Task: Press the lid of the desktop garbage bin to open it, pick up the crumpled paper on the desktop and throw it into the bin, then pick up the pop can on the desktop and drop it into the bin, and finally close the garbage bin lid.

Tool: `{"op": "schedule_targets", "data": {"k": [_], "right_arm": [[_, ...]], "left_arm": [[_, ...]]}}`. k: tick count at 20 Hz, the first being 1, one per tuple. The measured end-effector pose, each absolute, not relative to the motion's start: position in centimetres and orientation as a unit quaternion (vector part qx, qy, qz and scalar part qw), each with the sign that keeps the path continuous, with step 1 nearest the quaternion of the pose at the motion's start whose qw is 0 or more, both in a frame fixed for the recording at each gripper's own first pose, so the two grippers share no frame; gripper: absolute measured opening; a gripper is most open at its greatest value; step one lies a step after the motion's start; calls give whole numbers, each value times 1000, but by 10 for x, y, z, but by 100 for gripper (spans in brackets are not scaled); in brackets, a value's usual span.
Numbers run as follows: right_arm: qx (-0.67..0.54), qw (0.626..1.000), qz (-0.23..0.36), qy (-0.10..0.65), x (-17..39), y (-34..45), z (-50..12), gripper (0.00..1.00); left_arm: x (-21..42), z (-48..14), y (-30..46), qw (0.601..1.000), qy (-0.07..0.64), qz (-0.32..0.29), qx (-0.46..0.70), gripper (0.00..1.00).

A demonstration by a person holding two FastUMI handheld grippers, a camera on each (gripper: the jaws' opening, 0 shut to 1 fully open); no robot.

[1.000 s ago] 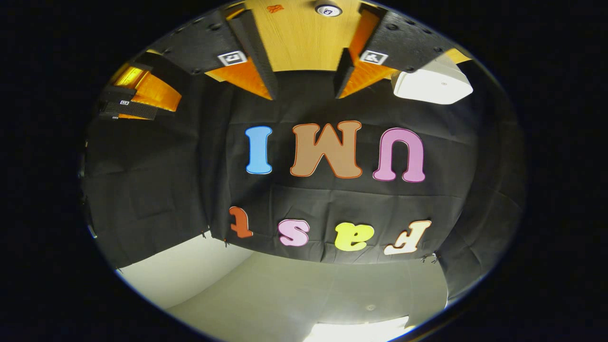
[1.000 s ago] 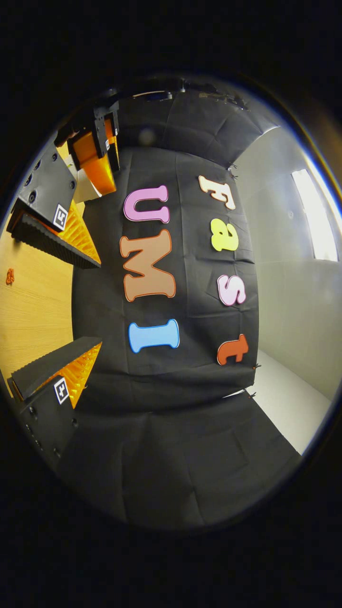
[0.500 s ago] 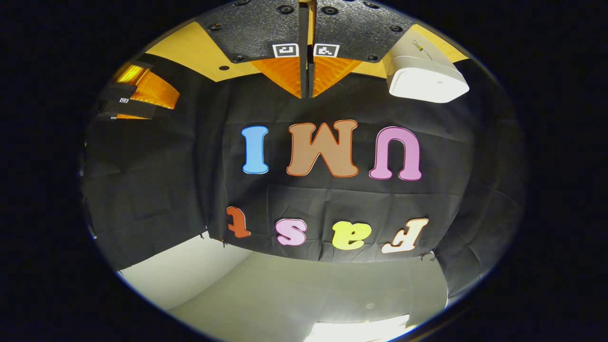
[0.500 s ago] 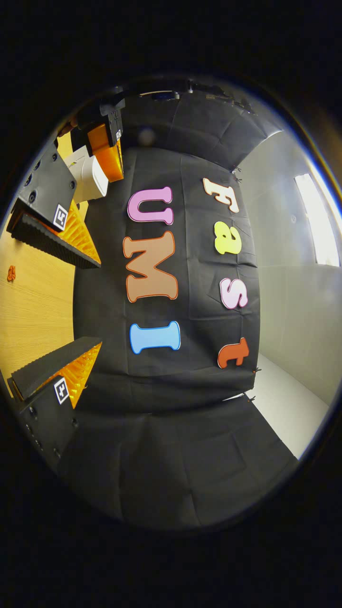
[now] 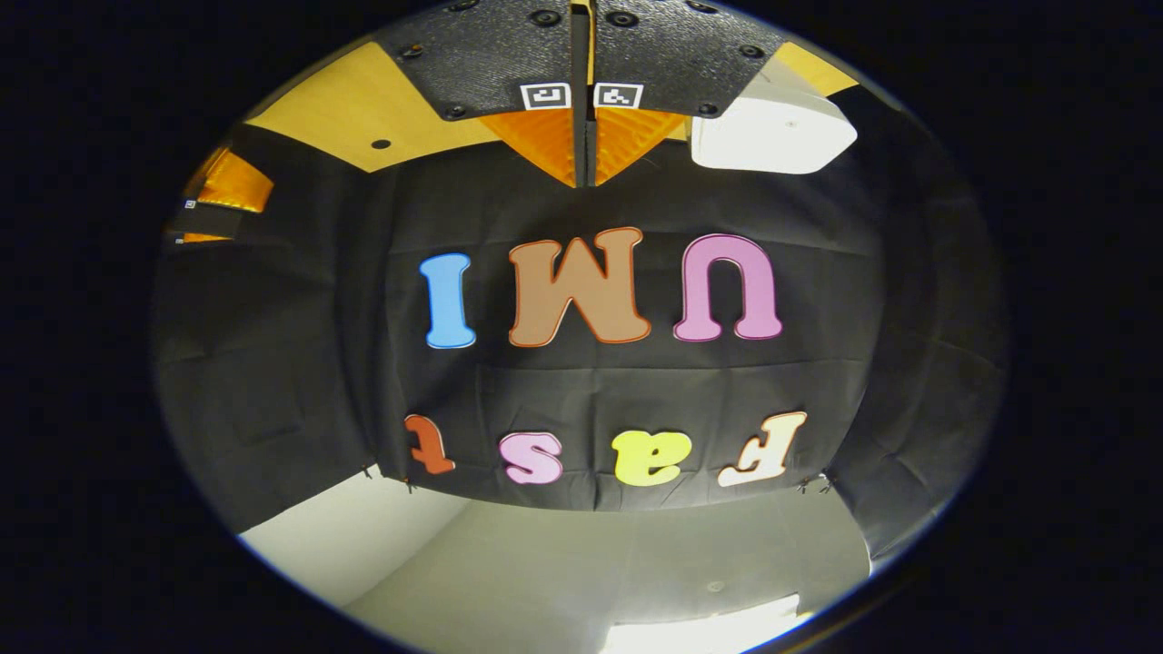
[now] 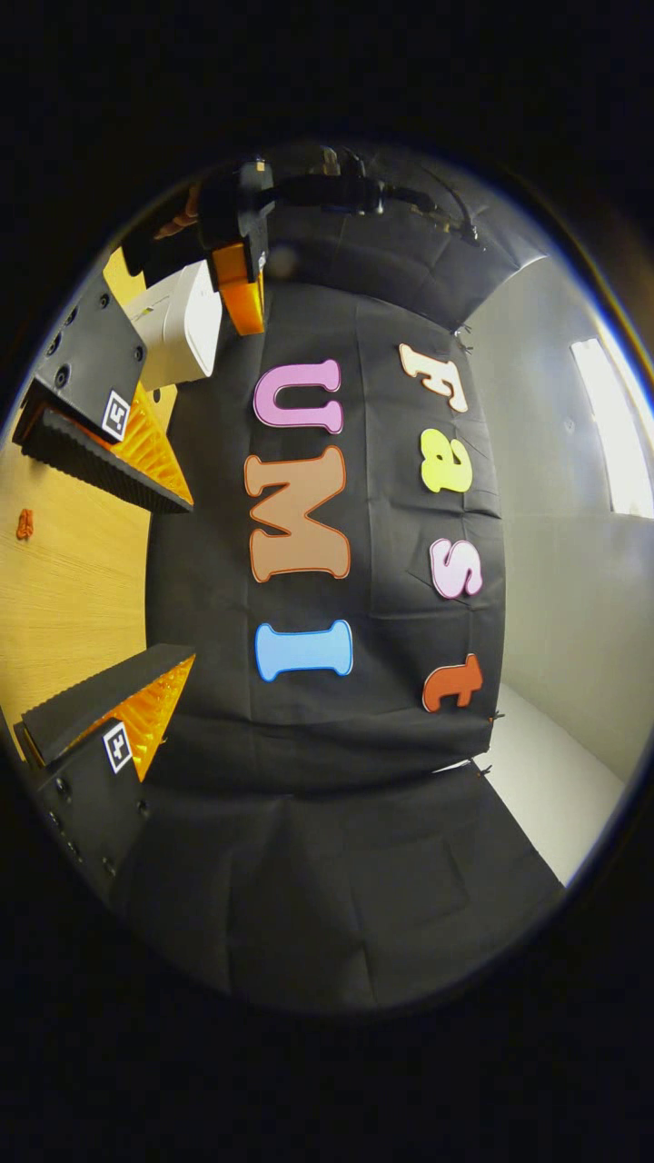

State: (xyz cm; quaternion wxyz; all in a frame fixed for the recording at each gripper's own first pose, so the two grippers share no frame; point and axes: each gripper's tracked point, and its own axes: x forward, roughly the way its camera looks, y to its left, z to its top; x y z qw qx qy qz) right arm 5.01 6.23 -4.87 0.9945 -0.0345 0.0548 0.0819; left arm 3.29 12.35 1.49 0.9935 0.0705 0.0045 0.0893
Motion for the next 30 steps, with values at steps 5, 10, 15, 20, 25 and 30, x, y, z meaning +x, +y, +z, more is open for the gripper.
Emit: {"op": "schedule_targets", "data": {"k": [5,10,15,20,25,30], "right_arm": [[-37,994,76,67,52,70,-56,96],[-42,994,71,78,51,79,-66,96],[-43,993,70,86,52,92,-73,96],[-44,992,75,94,51,111,-82,96],[-51,989,84,107,51,125,-92,96],[-55,987,97,116,50,137,-100,96]], "left_arm": [[41,17,181,989,12,132,61,0],[37,-3,241,982,37,181,48,0],[25,-43,286,971,79,223,17,0],[17,-76,316,963,113,245,20,0],[12,-90,328,960,119,249,34,0],[6,-95,327,964,98,246,12,0]]}}
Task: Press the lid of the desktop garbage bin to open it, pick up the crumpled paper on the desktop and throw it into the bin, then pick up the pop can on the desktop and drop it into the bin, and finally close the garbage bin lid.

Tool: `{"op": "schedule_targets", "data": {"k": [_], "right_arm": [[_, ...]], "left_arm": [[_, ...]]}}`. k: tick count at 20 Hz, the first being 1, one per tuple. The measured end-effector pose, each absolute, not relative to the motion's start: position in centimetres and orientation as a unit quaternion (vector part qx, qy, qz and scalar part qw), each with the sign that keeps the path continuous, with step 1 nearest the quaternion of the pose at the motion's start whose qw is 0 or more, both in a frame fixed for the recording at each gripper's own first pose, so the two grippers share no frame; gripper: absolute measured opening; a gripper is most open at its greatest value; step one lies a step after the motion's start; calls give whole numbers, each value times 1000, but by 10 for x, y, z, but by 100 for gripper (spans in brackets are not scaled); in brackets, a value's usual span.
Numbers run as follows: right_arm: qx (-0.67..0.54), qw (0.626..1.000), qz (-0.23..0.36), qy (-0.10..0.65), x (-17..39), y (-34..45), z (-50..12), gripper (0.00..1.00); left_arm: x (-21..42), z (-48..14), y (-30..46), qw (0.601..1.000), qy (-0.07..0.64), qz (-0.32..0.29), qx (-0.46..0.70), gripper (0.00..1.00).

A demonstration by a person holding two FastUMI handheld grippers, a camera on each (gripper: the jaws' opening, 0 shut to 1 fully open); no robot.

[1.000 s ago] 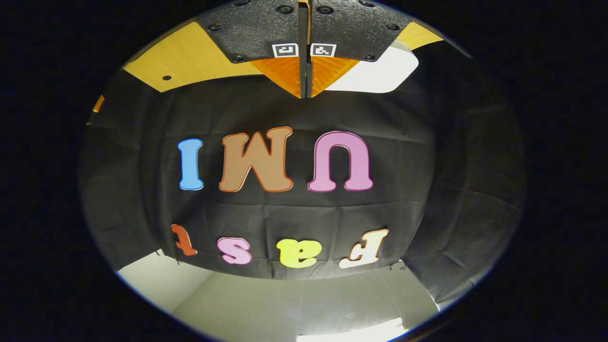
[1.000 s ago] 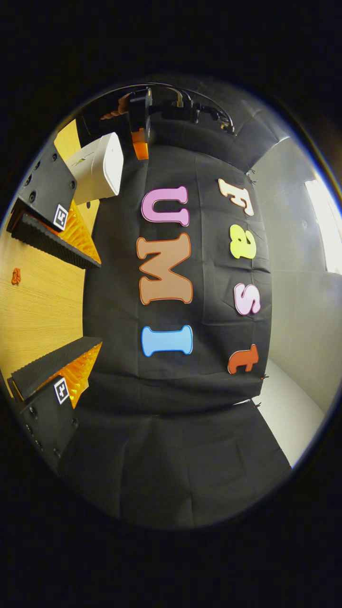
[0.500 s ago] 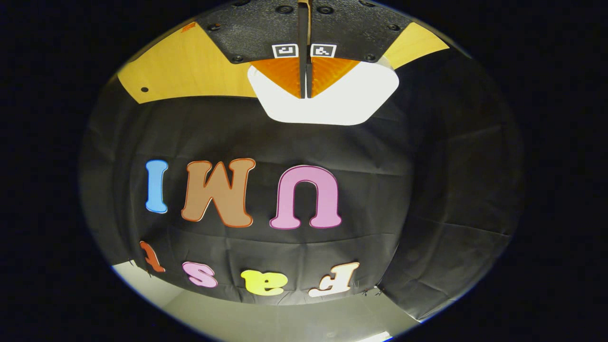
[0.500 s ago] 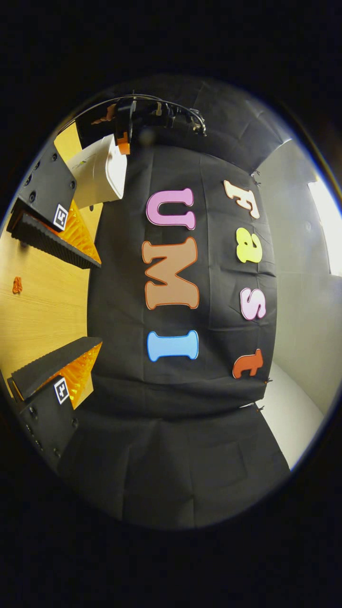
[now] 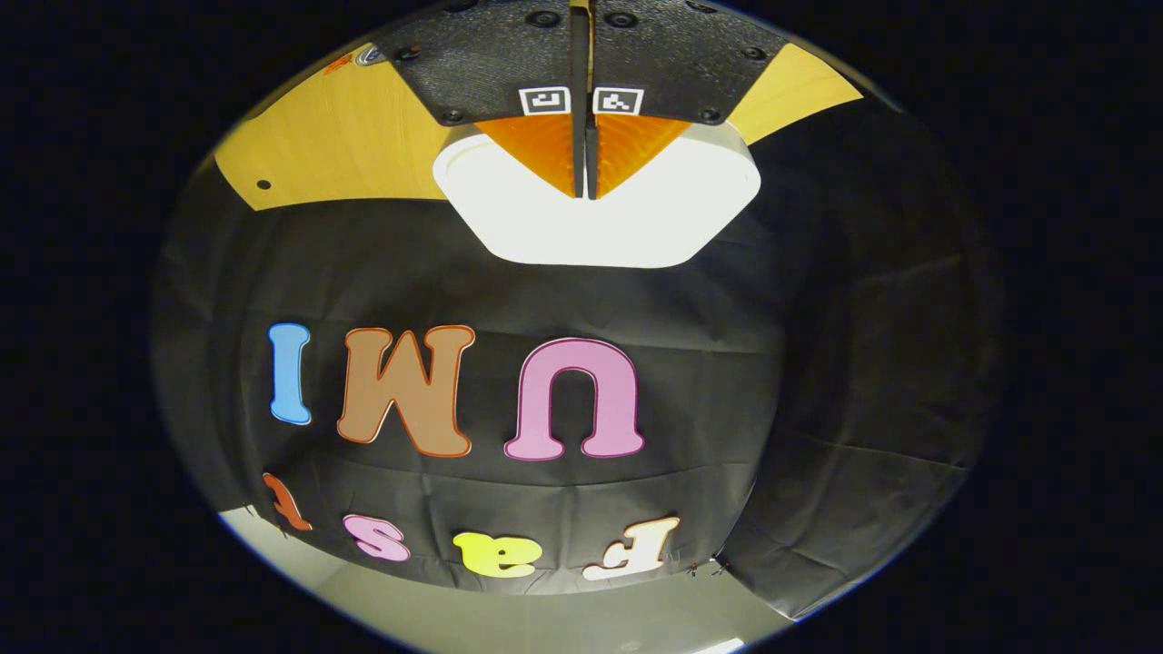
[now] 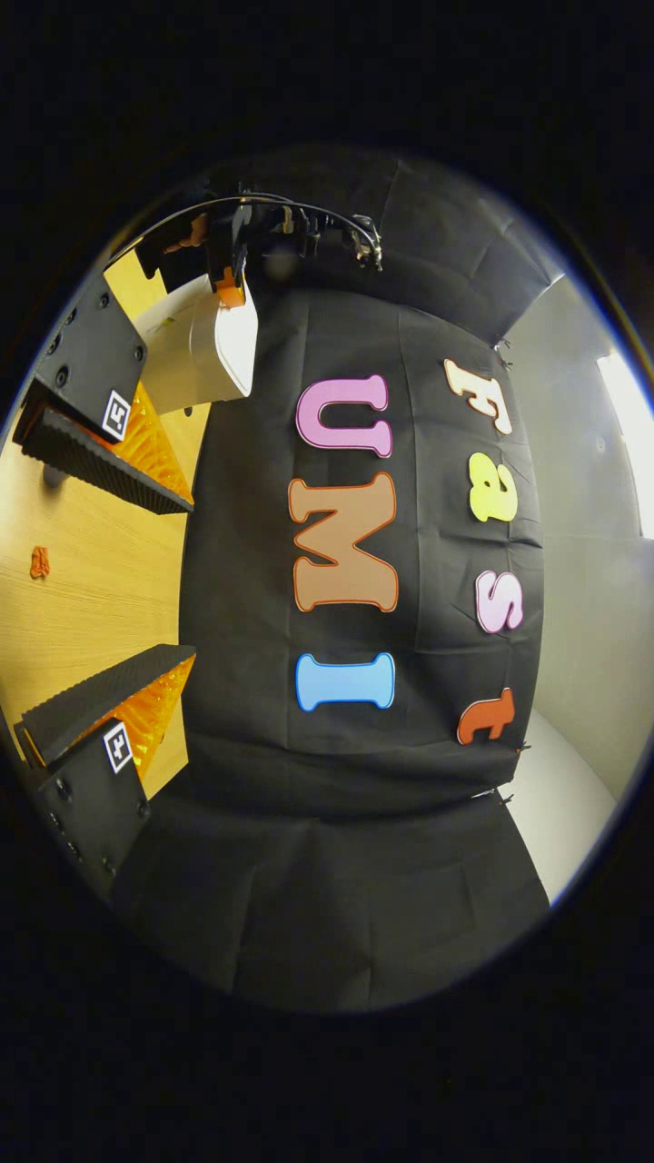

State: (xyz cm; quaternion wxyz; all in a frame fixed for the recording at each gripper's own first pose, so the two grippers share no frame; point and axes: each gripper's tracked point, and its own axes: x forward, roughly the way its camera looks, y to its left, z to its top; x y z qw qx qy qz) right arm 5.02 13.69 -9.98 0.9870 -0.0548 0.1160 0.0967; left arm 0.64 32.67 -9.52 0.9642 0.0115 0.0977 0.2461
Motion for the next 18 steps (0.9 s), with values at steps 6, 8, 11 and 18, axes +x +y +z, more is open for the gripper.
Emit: {"op": "schedule_targets", "data": {"k": [6,8,11,18], "right_arm": [[-45,987,111,103,59,144,-91,96],[-41,987,117,103,62,145,-92,96],[-39,986,124,103,68,147,-91,96],[-38,983,137,119,80,147,-109,96]], "left_arm": [[9,-65,310,972,57,225,23,0],[10,-43,285,981,31,192,28,0],[7,-28,247,989,14,144,39,1],[-4,-36,174,997,30,74,21,66]]}}
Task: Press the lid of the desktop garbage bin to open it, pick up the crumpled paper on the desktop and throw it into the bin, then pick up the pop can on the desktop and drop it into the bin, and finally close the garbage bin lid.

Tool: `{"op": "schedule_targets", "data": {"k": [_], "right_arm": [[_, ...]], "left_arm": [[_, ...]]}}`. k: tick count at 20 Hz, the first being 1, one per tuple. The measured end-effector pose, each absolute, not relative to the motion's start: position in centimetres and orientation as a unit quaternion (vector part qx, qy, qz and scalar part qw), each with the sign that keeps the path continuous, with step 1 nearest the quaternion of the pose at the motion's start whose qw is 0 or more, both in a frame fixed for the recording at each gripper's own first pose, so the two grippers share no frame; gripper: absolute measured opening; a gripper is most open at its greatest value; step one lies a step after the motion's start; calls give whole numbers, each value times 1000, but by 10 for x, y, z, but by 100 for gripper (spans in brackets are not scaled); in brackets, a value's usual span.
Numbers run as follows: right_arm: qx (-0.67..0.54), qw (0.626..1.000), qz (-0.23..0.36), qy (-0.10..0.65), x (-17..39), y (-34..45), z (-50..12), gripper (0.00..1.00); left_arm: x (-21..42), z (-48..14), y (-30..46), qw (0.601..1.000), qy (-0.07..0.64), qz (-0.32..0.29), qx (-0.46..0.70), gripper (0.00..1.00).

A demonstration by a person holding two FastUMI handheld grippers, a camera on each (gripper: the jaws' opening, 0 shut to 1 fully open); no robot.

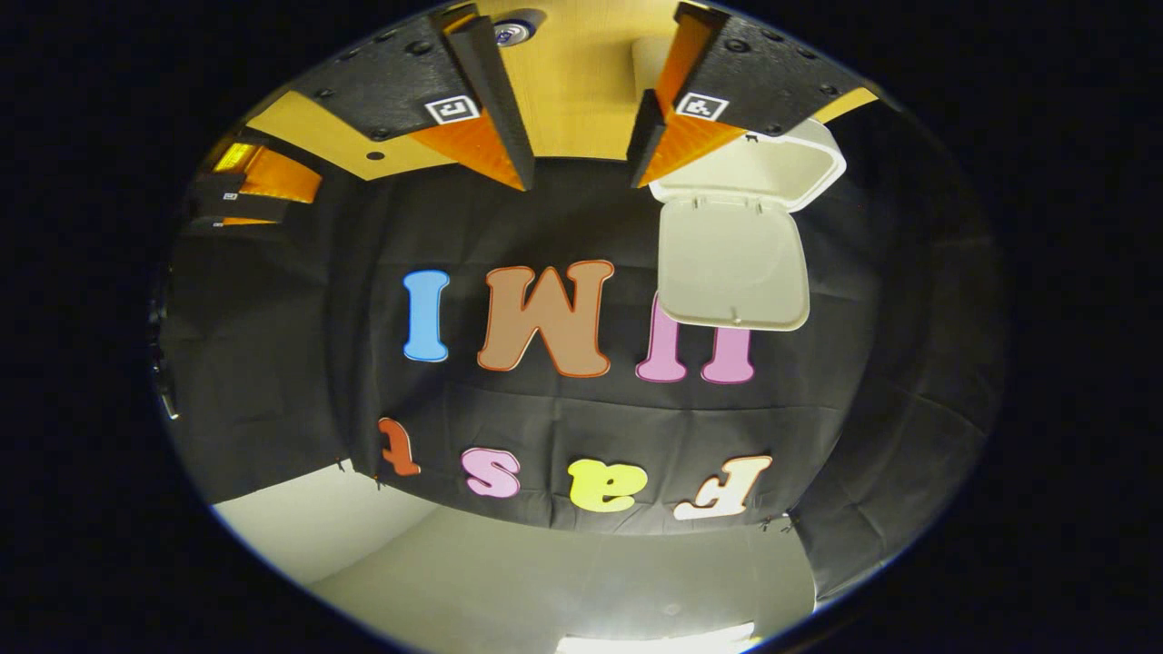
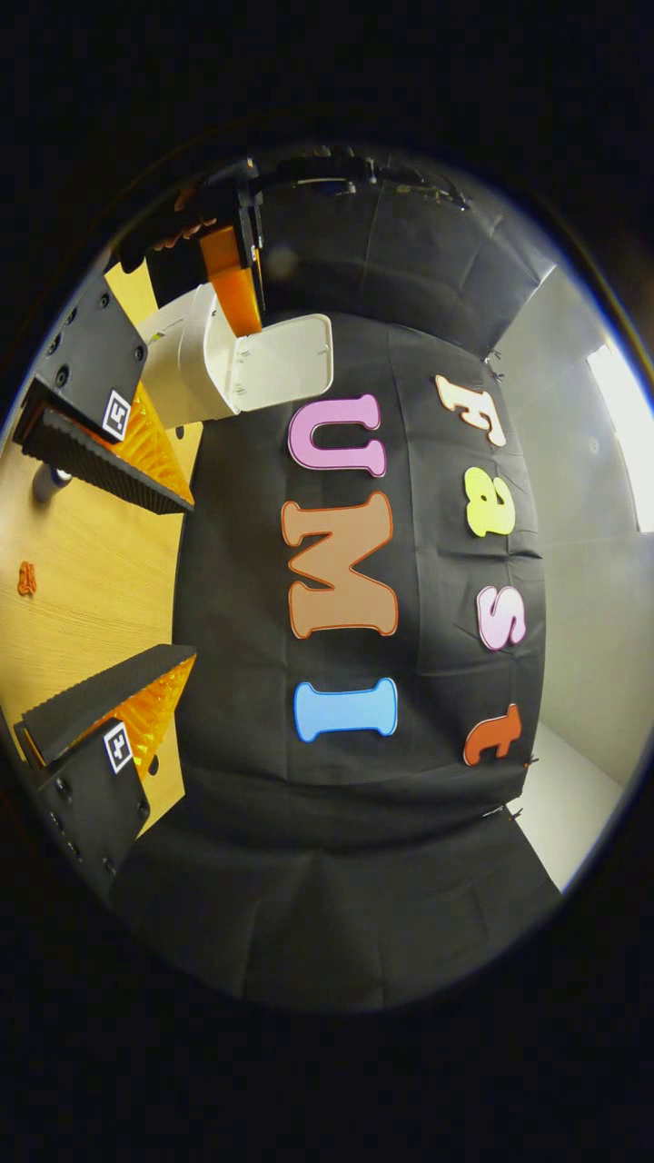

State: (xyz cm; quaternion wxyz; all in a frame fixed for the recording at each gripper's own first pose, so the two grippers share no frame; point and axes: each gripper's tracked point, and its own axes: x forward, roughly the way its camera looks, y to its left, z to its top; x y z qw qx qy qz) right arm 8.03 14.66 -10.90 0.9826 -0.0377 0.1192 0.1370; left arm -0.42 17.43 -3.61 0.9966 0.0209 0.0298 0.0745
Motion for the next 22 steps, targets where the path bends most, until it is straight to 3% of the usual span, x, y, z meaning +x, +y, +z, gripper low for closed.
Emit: {"op": "schedule_targets", "data": {"k": [2,4,13,22], "right_arm": [[-38,981,137,132,86,145,-120,96],[-41,978,139,150,90,144,-137,96],[-79,948,144,273,102,140,-258,96],[-120,896,149,400,70,131,-379,97]], "left_arm": [[-11,-39,165,997,33,69,16,80],[-16,-39,154,998,33,59,9,83],[-36,-41,146,997,46,56,18,87],[-50,-42,154,995,60,69,34,87]]}}
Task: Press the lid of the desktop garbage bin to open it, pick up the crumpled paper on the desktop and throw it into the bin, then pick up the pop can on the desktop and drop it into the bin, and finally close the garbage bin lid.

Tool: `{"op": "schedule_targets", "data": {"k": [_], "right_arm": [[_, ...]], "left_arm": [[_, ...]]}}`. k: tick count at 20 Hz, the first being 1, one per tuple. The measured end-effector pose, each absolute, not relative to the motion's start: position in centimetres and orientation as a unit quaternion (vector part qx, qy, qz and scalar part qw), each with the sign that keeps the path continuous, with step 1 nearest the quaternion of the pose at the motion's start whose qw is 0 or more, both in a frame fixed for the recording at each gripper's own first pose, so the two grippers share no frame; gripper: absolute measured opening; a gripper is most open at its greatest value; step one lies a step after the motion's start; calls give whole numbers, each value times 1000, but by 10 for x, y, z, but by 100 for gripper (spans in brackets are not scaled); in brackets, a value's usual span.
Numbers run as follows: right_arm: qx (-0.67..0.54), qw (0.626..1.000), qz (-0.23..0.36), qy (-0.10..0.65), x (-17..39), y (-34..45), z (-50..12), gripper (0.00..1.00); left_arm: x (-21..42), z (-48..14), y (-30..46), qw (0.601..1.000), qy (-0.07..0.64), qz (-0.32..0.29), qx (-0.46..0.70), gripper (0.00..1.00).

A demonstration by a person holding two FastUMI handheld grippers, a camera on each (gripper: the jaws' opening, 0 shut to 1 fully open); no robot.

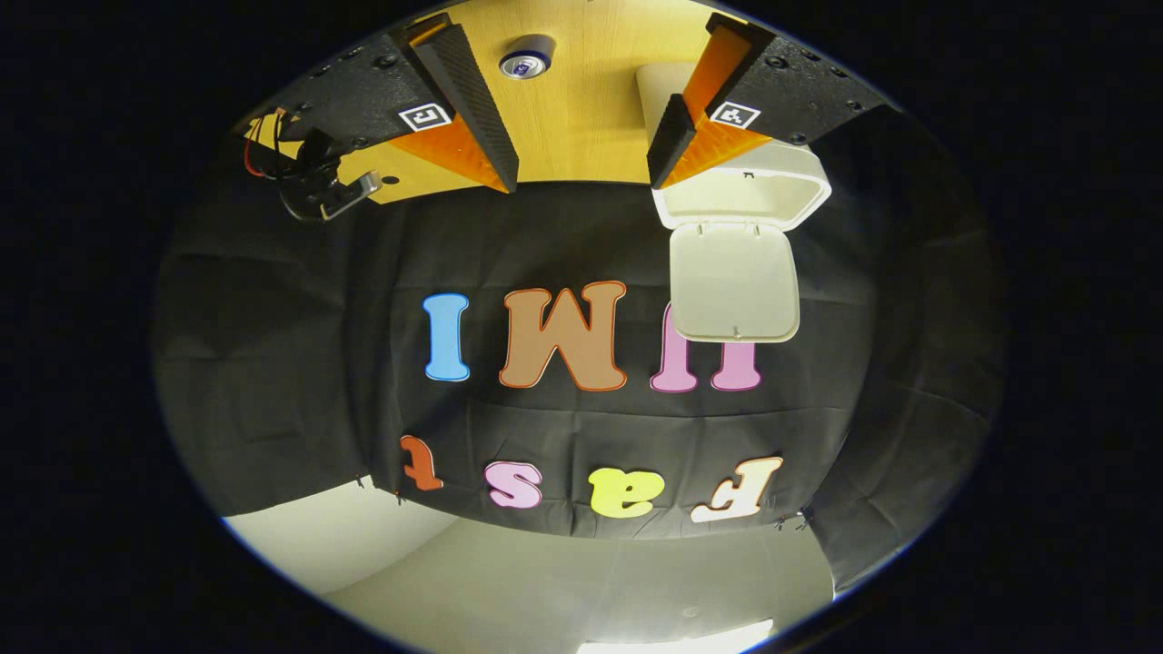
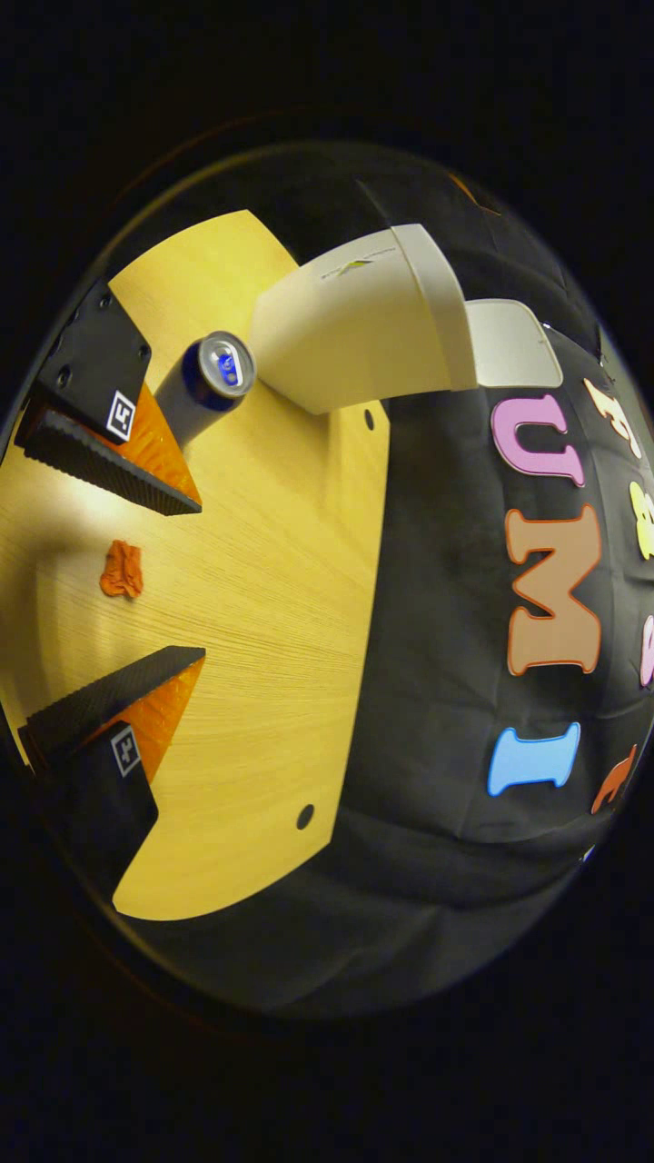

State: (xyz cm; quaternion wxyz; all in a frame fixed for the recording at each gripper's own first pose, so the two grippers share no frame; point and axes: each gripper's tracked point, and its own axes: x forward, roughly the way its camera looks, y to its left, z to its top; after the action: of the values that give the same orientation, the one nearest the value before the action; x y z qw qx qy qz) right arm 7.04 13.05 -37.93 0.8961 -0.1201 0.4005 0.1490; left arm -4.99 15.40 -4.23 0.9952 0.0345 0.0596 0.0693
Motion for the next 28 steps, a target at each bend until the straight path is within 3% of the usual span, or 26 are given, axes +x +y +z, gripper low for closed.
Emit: {"op": "schedule_targets", "data": {"k": [14,16,17,22,28], "right_arm": [[-127,847,152,493,46,118,-449,97],[-132,853,155,481,51,120,-451,76],[-132,854,160,477,51,121,-449,50],[-108,868,168,455,57,126,-430,37],[-46,918,216,329,98,190,-312,37]], "left_arm": [[-60,-55,166,992,83,85,41,87],[-59,-57,167,992,86,84,38,89],[-58,-57,168,992,86,84,37,89],[-55,-59,175,992,87,84,33,89],[-44,-64,184,993,89,75,24,89]]}}
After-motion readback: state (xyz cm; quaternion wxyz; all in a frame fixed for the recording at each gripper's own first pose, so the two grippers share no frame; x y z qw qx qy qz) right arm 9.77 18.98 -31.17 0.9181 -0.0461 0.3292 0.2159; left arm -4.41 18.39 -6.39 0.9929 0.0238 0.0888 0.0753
